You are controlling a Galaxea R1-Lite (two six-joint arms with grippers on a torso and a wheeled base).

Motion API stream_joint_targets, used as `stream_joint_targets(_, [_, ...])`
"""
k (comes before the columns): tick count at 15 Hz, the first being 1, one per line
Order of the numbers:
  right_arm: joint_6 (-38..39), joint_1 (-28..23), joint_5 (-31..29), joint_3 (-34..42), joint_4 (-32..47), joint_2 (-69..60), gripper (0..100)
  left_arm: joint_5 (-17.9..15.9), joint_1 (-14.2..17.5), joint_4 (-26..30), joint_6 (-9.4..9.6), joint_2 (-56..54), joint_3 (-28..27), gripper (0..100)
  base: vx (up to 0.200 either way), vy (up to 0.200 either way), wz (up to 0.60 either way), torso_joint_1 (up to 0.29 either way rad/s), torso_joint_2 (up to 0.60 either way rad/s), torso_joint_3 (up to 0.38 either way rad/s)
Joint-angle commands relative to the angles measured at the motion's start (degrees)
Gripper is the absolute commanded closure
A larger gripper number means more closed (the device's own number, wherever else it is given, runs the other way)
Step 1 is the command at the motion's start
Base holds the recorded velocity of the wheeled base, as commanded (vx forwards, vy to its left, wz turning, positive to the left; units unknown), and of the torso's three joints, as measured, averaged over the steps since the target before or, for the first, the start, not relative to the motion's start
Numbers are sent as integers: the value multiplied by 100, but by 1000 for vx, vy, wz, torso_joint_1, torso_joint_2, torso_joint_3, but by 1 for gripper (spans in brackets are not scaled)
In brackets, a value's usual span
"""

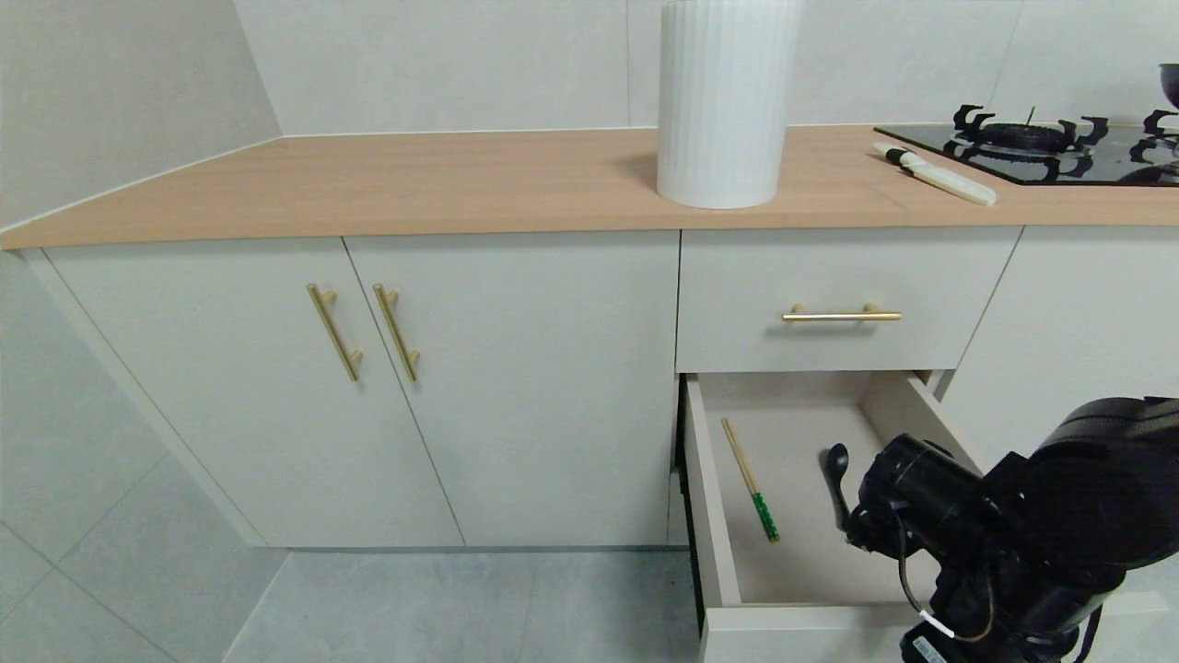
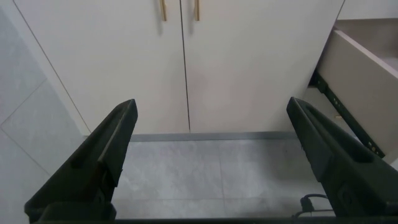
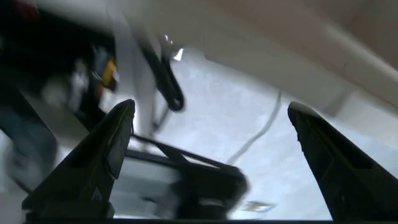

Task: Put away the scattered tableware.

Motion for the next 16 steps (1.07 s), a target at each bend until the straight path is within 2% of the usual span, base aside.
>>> stream_joint_targets(1, [245,-90,-13,-267,-28,351,0,1,-4,-4,-1,0,2,0,0,0,0,0,0,0])
stream_joint_targets(4, [746,-283,-13,-671,-28,527,0,1,-4,-4,-1,0,2,0,0,0,0,0,0,0])
stream_joint_targets(10, [992,-635,-83,-1023,-151,729,0,1,-4,-4,-1,0,2,0,0,0,0,0,0,0])
stream_joint_targets(16, [1080,-863,-197,-821,-1364,729,0,1,-4,-4,-1,0,2,0,0,0,0,0,0,0])
